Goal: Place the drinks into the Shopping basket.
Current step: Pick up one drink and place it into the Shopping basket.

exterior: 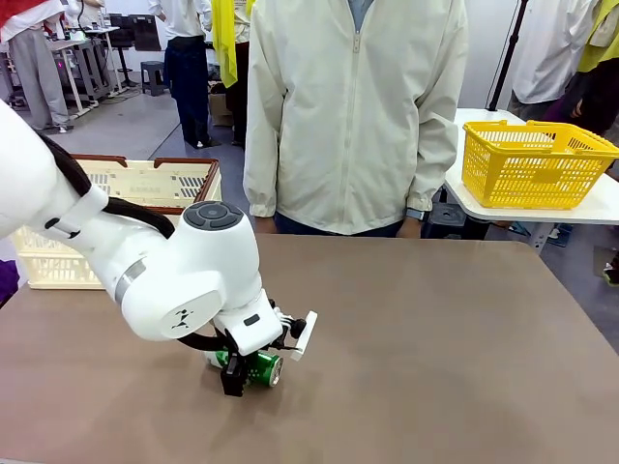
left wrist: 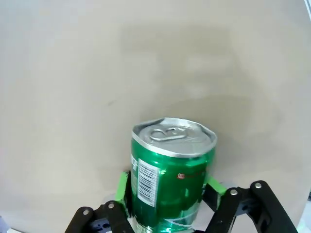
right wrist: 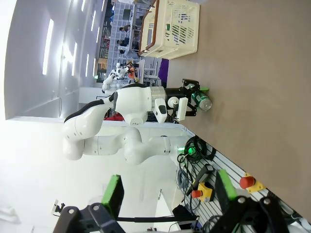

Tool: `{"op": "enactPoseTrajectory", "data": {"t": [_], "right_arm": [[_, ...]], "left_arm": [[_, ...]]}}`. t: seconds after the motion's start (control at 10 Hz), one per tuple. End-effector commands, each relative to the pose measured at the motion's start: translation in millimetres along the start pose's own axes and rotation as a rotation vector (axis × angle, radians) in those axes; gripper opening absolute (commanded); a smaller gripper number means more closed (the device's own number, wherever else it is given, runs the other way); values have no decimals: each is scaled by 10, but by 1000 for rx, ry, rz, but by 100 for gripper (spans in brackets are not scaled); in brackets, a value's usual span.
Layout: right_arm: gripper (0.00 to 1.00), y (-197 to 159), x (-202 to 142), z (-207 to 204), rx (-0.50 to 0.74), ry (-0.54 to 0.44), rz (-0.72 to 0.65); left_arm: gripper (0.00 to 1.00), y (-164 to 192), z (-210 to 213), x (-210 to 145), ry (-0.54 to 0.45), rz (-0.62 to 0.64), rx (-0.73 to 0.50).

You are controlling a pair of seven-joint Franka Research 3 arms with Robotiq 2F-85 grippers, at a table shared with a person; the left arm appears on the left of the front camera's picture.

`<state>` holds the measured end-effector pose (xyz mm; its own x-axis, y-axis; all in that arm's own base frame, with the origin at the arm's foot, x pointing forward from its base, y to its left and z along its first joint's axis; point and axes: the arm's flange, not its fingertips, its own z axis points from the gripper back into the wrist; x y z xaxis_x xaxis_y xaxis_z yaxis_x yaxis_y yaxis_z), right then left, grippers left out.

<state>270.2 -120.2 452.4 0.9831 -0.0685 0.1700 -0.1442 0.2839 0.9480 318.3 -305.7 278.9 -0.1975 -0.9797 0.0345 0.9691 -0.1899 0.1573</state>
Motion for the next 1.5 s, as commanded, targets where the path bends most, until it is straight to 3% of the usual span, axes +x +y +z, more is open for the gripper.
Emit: {"op": "enactPoseTrajectory", "data": {"t": [0.0,0.3,0.6,0.8,1.0,1.1,1.2,1.4], "right_arm": [[100,32,-3,29,4,5,1],[100,32,-3,29,4,5,1],[100,32,-3,29,4,5,1],[100,32,-3,29,4,5,1],[100,32,-3,29,4,5,1],[100,32,-3,29,4,5,1],[100,32,-3,29,4,5,1],[100,32,-3,29,4,5,1]], "left_arm": [[0,-1,-14,-30,-7,1,-20],[0,89,259,-150,-60,52,-63],[0,385,1395,-401,-155,249,-214],[0,524,1954,-672,-89,310,-252],[0,499,2132,-878,-77,381,-188],[0,348,2184,-943,-103,393,-7],[0,492,2224,-933,-84,359,-216],[0,492,2224,-933,-84,359,-216]]}}
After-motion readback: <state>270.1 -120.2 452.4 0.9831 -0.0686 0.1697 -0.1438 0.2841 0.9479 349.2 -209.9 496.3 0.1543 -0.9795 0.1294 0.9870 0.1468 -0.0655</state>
